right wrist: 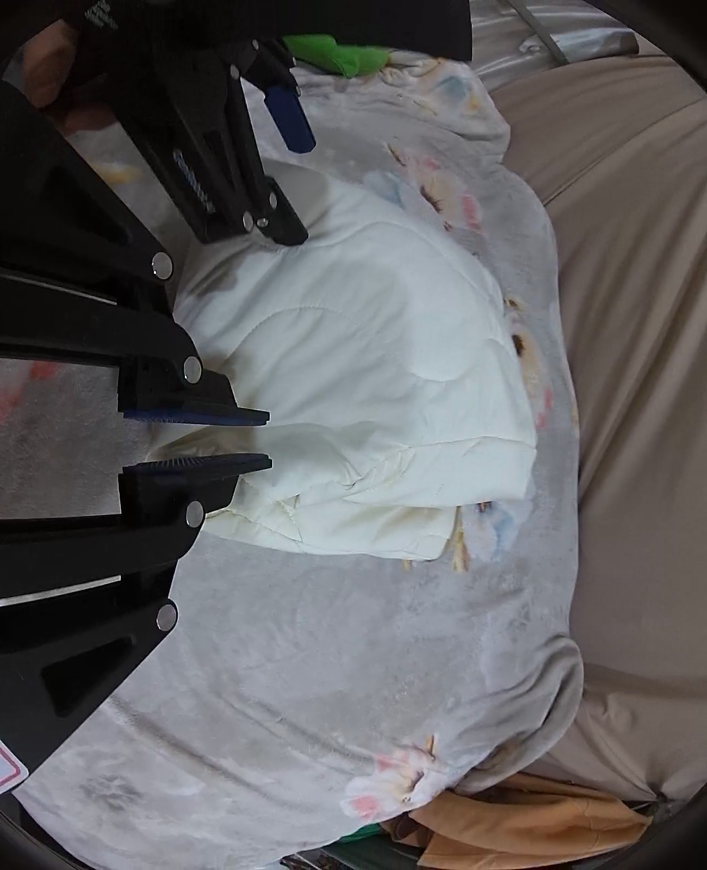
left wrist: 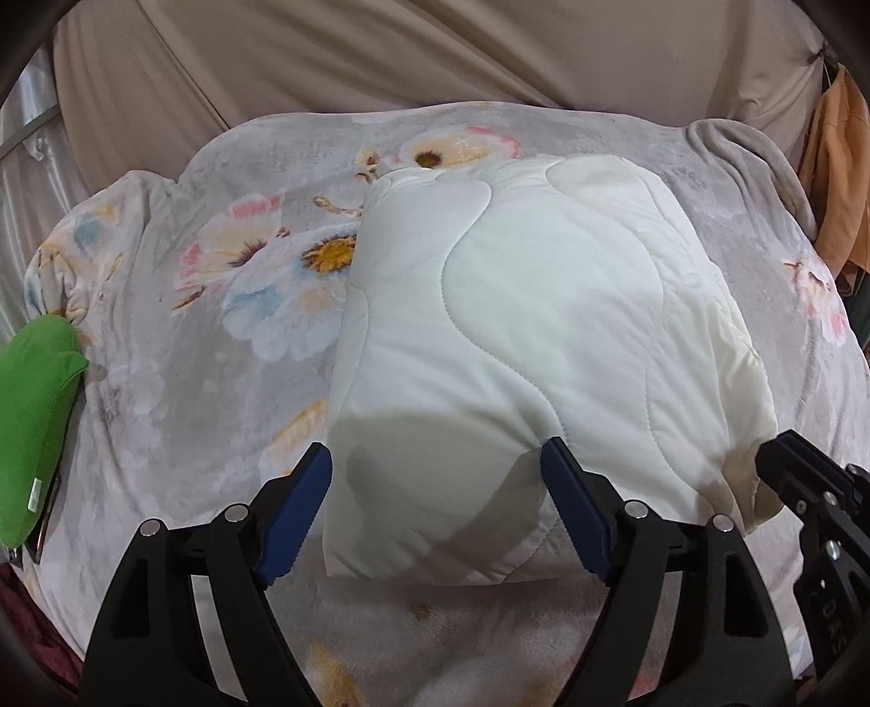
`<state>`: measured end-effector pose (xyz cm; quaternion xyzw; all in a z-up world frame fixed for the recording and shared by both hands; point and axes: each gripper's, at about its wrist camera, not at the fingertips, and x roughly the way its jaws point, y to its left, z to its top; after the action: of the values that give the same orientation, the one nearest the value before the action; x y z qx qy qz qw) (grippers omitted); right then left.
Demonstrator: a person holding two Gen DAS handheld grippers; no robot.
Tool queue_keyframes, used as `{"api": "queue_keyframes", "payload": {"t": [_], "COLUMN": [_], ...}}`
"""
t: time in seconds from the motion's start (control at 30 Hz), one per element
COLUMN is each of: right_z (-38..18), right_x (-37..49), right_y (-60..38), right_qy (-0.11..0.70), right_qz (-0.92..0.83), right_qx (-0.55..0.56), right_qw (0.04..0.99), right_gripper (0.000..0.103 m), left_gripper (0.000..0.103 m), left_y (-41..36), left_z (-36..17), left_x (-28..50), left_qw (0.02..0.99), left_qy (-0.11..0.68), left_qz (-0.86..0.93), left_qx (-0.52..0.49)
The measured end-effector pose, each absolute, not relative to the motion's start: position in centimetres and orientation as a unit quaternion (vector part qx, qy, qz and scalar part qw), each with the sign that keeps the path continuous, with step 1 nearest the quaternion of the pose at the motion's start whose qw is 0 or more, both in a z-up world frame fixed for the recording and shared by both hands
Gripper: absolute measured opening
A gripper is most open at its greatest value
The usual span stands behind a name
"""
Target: Fold large clothes
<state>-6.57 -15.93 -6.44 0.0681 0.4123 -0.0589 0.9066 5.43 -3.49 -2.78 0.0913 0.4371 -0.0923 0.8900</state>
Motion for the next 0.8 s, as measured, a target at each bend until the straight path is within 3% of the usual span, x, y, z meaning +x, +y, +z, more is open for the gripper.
{"api": "queue_keyframes", "payload": {"t": [0.4,0.8], "right_z": [-7.4,-8.3], "right_x": [-7.3,-8.9], "right_y": [-15.3,-15.0], "right_qy": [0.424,0.432], "right_qz": [-0.050,-0.056], "right_qx": [0.065,0.071], "right_qw": [0.902,0.897], "right_gripper": [0.029,0.030], "left_gripper": [0.080,0.080], "left_y": [-3.9,-2.8], "left_z": [-2.9,-4.0], "left_x": [4.4,1.7], "left_qw": [0.897,0.889], "left_qy": [0.426,0.442], "left_qz": [-0.080,-0.088], "left_qx": [0.086,0.084]}}
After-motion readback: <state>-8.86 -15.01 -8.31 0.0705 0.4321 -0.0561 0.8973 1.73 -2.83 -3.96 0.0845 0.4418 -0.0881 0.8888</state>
